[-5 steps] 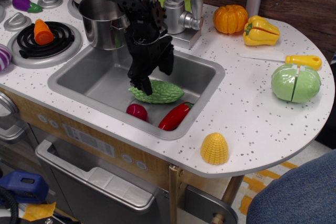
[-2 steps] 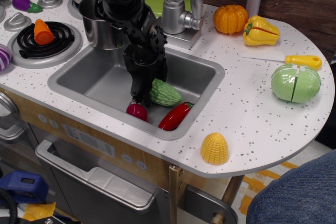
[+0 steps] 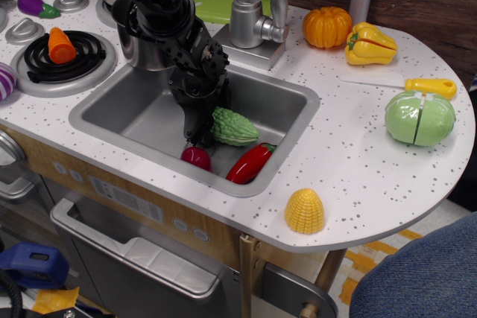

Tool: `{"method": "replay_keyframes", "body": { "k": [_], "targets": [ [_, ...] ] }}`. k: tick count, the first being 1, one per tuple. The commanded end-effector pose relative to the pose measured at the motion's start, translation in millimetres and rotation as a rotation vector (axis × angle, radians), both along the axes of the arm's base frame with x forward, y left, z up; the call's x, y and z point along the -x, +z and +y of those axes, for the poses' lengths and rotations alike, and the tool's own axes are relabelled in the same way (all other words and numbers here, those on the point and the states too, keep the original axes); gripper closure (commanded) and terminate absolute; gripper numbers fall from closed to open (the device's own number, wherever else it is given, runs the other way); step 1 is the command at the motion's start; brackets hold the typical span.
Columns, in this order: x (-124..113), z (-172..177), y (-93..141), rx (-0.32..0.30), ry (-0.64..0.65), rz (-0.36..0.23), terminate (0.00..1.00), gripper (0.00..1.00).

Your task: Put green squash in pot or pan

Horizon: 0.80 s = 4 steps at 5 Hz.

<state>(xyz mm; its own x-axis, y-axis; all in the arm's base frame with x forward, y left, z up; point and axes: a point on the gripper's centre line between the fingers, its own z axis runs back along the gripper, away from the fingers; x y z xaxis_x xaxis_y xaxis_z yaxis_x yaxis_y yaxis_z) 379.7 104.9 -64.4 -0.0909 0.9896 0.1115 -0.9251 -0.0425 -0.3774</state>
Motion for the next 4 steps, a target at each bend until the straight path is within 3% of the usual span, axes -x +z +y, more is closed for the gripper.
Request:
{"method": "replay_keyframes", "body": {
  "k": [1,2,3,4],
  "targets": [
    [-8,-1,28,-0.029,-0.040,0.025,0.00,1.00],
    [-1,1,53,-0.057,-0.060,0.095,0.00,1.00],
    [18,12,87,-0.125,-0.083,0.214,0.00,1.00],
    [33,20,106,-0.198,-0.065,0.277,0.00,1.00]
  ]
}}
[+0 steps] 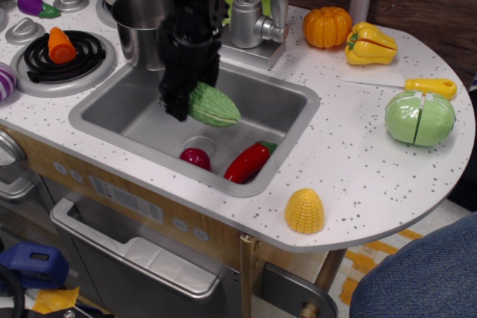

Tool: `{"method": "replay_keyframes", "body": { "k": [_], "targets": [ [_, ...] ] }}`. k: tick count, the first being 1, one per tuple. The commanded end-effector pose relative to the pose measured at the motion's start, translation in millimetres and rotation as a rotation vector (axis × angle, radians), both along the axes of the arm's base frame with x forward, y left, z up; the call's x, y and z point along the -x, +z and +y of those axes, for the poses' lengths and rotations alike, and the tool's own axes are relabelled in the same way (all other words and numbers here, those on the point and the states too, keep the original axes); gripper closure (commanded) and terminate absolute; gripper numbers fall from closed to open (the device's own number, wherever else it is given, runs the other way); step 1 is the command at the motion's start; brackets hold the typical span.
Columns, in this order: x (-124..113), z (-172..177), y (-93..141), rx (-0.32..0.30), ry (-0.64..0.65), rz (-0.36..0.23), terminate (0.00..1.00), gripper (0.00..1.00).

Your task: Put green squash in pot or pan

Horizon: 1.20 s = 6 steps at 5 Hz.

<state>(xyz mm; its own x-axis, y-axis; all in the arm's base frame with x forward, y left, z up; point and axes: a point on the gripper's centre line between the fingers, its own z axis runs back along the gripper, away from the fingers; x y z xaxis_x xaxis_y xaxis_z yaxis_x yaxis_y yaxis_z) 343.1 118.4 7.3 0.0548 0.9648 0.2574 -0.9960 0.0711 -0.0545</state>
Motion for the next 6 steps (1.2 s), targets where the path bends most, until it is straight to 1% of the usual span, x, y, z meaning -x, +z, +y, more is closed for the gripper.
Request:
{"method": "replay_keyframes", "body": {
  "k": [1,2,3,4,5,6],
  "targets": [
    [10,12,57,-0.142,0.011,0.028,0.00,1.00],
    [20,27,76,-0.233,-0.016,0.081,0.00,1.00],
    [19,53,87,-0.320,-0.097,0.123,0.00,1.00],
    [4,80,98,-0.430,-0.151,0.129,0.00,1.00],
    [-20,100,111,-0.470,-0.198,0.115,0.00,1.00],
    [-50,116,109,-0.546,-0.223,0.085,1.00,1.00]
  ]
}}
